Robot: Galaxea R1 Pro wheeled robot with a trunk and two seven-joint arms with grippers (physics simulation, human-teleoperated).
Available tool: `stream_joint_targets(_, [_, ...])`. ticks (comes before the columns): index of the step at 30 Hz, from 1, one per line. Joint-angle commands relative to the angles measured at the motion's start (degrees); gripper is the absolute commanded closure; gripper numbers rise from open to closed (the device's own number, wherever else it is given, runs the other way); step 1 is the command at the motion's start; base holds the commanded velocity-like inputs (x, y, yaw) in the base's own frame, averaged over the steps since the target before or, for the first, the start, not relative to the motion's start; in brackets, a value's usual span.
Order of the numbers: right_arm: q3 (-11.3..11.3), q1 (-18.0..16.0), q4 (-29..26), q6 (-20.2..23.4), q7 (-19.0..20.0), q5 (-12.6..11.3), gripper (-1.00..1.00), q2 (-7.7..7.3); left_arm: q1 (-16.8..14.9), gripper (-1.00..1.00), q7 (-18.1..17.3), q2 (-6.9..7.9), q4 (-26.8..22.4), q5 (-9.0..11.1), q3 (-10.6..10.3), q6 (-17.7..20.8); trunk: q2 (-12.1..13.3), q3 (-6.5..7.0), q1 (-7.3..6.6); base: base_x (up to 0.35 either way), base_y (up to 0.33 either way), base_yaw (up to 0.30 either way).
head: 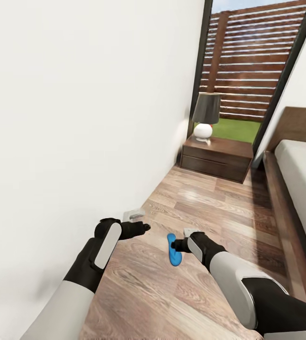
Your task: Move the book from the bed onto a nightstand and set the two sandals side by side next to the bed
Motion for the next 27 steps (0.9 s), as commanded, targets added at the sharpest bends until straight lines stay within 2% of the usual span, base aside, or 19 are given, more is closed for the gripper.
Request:
stream_joint_targets(1, [-0.3,0.0,-0.1,0.2,-0.2,-0.1,-1.00,0.03,0.0,-1.00,0.6,0.00,-0.1,0.6,0.0,0.1,0.0,-0.28,0.01,0.000,0.000,0.000])
stream_joint_targets(18, [-0.3,0.0,-0.1,-0.3,-0.2,-0.1,-1.00,0.03,0.0,-1.00,0.6,-0.02,0.0,0.6,-0.1,0.1,-0.3,-4.05,0.45,0.000,0.000,0.000])
stream_joint_targets(25, [-0.3,0.0,-0.2,-0.3,-0.4,0.0,-1.00,0.03,0.2,-1.00,0.2,0.10,0.0,0.5,-0.2,0.1,-0.3,-4.05,0.45,0.000,0.000,0.000])
stream_joint_targets(27, [-0.3,0.0,-0.2,-0.3,-0.4,0.0,-1.00,0.03,0.2,-1.00,0.2,0.15,0.2,0.5,-0.8,0.1,-0.3,-4.05,0.45,0.041,0.000,0.000])
